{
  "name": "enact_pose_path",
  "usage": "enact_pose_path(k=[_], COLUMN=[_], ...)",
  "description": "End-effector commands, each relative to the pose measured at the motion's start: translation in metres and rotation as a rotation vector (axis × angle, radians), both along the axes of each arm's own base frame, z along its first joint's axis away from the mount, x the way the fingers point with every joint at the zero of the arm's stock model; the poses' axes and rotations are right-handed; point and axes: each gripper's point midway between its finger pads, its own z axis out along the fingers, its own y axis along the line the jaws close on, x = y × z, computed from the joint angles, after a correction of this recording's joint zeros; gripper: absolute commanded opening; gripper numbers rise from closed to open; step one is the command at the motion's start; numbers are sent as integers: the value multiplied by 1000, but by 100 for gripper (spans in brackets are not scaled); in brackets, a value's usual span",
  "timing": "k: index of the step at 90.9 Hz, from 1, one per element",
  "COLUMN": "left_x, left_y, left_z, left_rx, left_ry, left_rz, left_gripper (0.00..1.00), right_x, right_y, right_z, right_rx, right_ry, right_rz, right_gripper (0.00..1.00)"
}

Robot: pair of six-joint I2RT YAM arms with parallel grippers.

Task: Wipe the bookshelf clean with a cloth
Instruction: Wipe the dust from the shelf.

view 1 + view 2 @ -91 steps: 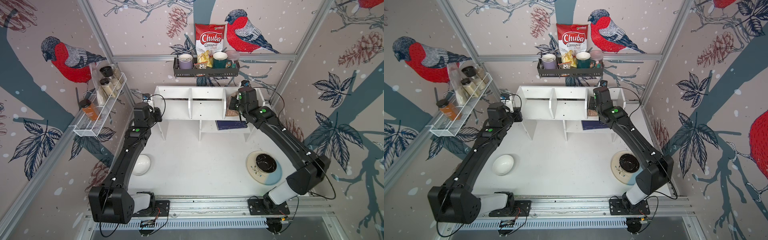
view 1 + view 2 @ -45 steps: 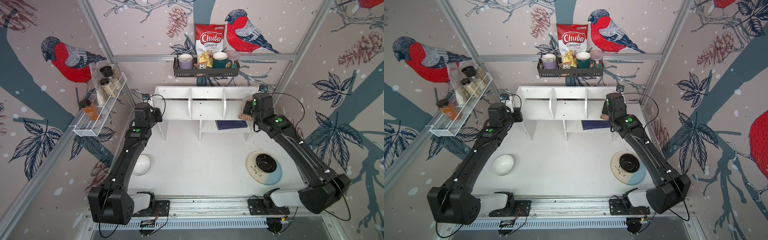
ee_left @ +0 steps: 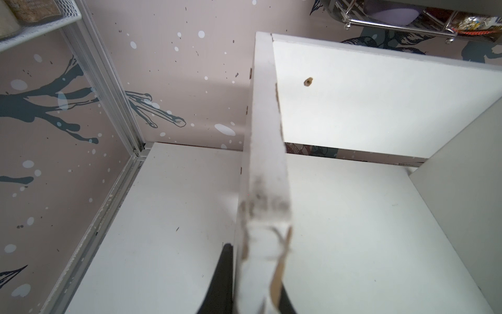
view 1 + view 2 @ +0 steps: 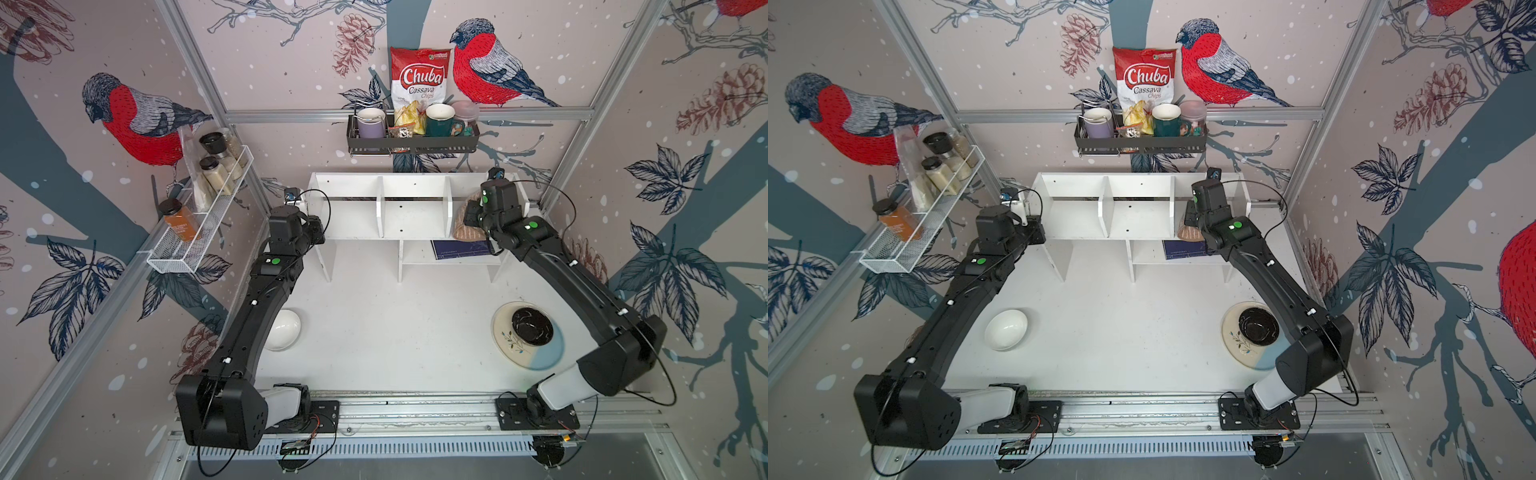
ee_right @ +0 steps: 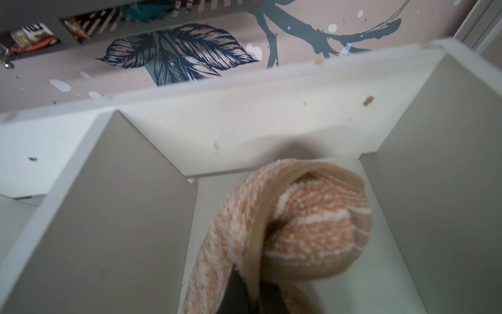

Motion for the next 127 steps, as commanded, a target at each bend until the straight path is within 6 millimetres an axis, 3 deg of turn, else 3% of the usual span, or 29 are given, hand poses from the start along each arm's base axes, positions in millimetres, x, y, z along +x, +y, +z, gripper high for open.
enact_pose_path(k=[1,7,11,24,36,52,67,75,85,101,109,127], left_x=[-18,-18,-18,-18,-17,-18,-18,-18,-18,-18,-17,-18], left_y=[2,3,2,5,5,5,5,5,6,6,6,10], left_z=[-46,-45,-45,-45,-47,-46,-47,-46,-46,-47,-48,-47], left_rx=[-127,-126,-127,-123,-127,-128,-128,-128,-132,-133,-133,-121], left_ry=[195,194,193,192,198,196,196,195,194,195,198,194], left_rz=[75,77,76,87,90,93,95,95,100,104,106,116], left_gripper=[0,0,0,0,0,0,0,0,0,0,0,0], right_x=[9,13,13,1,-15,-31,-25,-16,-2,8,11,30], right_y=[-14,-19,-9,15,-2,-35,-70,-77,-65,-18,-5,-12], right_z=[23,29,29,7,-23,-37,-15,-4,8,37,53,72], right_rx=[-34,-4,26,1,6,-40,-22,-13,24,76,70,57], right_ry=[-54,-72,-68,-17,24,46,8,-17,-45,-123,-165,-190], right_rz=[-71,-79,-23,60,26,-40,-145,-184,-156,-33,-13,-68], right_gripper=[0,0,0,0,0,0,0,0,0,0,0,0])
